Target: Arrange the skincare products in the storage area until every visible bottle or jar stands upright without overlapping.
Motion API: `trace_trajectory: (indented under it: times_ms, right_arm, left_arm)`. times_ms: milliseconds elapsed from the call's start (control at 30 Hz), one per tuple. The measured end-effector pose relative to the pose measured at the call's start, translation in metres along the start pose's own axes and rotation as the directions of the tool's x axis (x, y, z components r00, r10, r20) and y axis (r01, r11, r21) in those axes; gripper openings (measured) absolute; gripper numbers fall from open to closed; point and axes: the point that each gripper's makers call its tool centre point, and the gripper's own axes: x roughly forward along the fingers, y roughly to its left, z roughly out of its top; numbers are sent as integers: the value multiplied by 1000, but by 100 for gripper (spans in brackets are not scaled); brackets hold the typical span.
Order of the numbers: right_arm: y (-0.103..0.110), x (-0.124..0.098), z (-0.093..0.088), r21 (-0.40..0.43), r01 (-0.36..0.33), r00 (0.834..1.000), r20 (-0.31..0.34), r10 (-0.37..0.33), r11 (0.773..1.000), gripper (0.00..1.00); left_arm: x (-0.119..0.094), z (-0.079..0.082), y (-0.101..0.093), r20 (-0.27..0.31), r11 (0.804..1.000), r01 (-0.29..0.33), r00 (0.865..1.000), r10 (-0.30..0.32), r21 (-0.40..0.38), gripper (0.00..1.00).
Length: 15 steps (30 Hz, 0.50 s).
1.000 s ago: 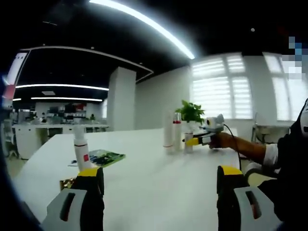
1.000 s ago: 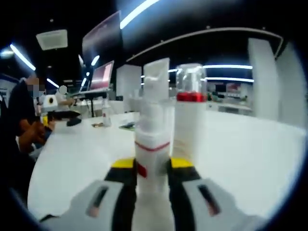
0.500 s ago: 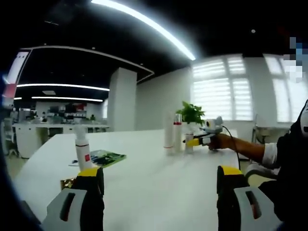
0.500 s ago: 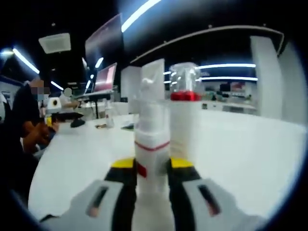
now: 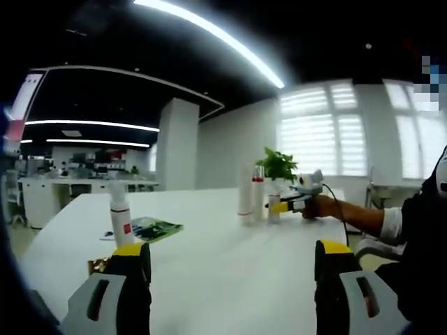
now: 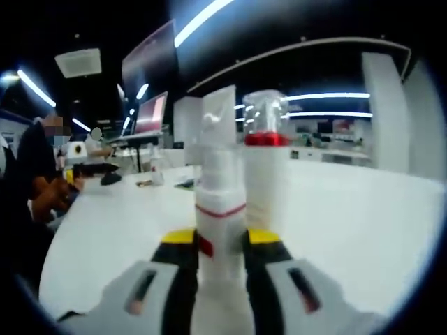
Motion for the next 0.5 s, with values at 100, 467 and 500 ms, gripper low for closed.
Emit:
trace_trajectory:
  times_ms: [100,467,500]
  right_arm:
    - [-3,0,1,-1,7,1000,5,-7,1000,29]
    - [-4,-8,0,-24,40,999,3,-40,999,30]
    - [-3,-9,0,-26,42,999,3,-42,999,29]
  left_arm:
    - [0,0,0,0,1000,1,1000,-1,-2,99]
    - [-1,0,2,0,1000,-3,1000,3,-3,99]
    - [-1,0,3,0,1000,-3,1000,3,-3,99]
